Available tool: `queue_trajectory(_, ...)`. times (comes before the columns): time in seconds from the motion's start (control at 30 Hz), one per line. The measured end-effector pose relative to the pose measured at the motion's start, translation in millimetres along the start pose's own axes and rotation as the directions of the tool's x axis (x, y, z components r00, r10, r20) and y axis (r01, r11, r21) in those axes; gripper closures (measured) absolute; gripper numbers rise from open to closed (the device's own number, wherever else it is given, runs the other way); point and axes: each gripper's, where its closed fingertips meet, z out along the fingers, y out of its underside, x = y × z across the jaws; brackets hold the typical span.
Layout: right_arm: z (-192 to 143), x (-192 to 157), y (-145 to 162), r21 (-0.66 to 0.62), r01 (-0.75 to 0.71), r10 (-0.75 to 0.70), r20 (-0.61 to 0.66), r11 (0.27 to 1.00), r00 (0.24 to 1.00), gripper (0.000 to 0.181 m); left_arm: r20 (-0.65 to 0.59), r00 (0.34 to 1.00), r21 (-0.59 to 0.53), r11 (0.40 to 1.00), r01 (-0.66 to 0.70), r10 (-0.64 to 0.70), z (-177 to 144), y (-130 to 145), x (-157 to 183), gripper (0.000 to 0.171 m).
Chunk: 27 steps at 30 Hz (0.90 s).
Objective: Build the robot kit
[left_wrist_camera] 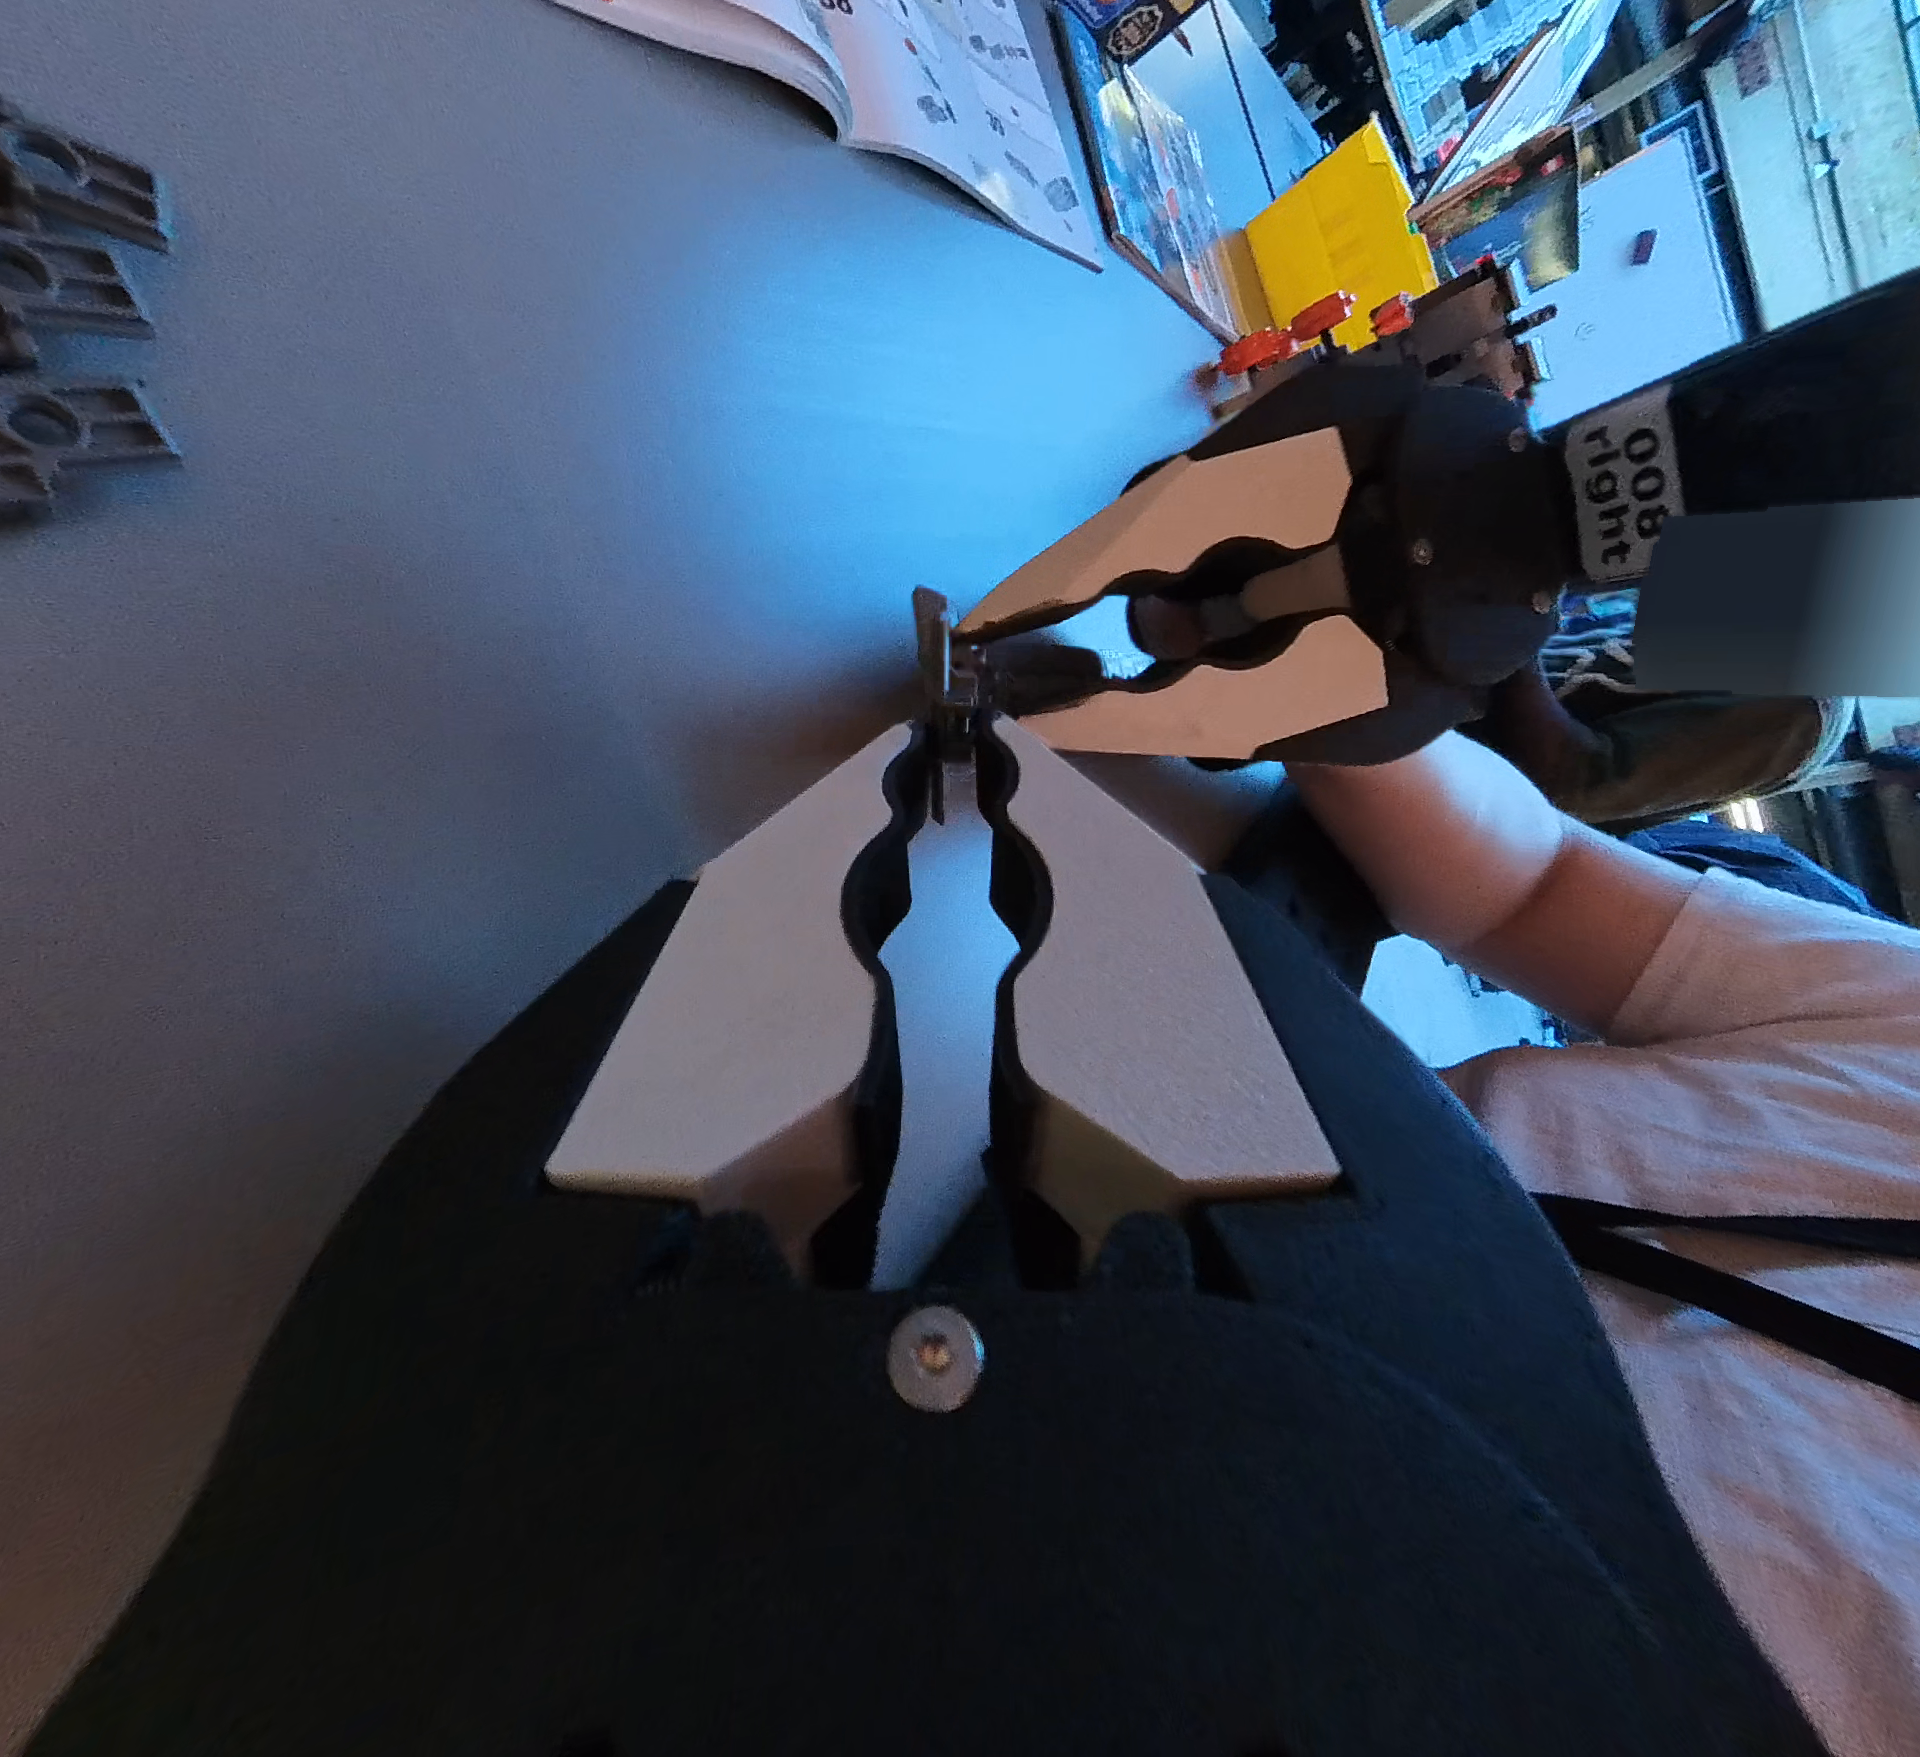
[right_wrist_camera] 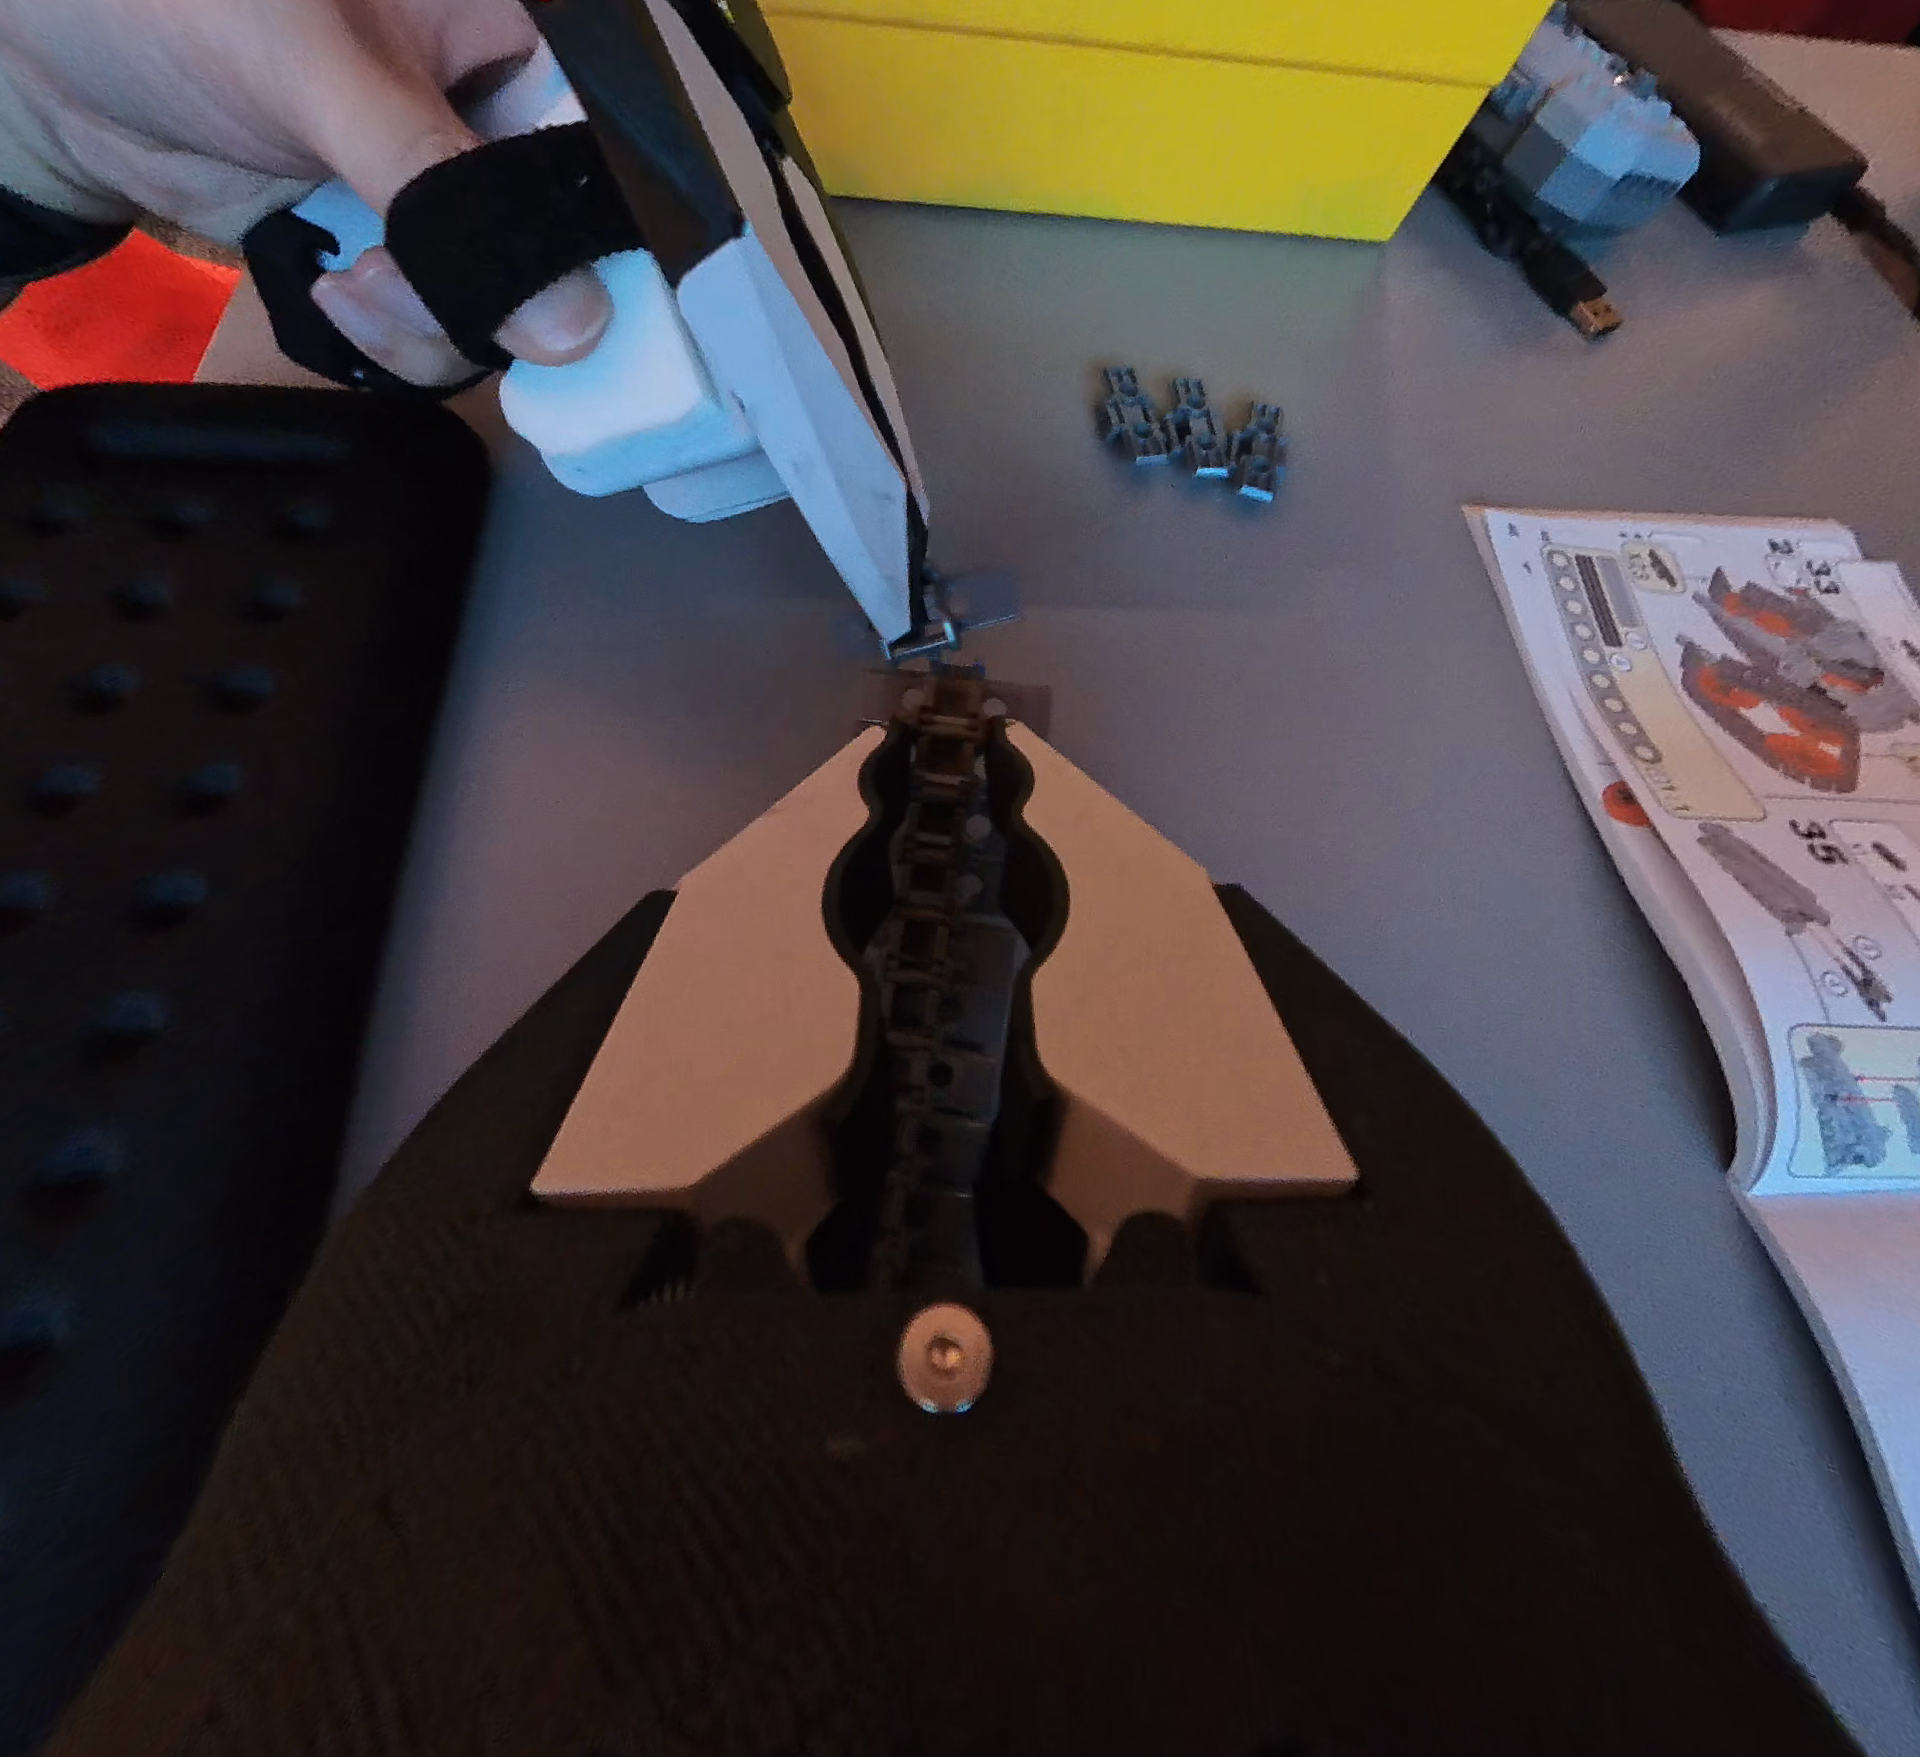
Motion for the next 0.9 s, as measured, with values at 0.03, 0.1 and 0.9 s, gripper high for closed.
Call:
queue_trajectory(0.03,0,-2,0,-0.003,0.026,-0.026,0.006,1.0,1.0,0.168,-0.016,1.0,-0.002,1.0,0.007,-0.007,0,0,2,0.165)
queue_trajectory(0.1,0,-5,-2,0.0,0.066,-0.066,0.005,0.998,0.998,0.169,-0.043,0.999,-0.016,1.0,0.014,-0.015,-1,2,5,0.165)
queue_trajectory(0.9,-1,-20,-7,0.044,0.215,-0.217,0.041,0.976,0.975,0.169,-0.054,0.998,-0.138,0.99,-0.027,0.02,-3,13,6,0.164)
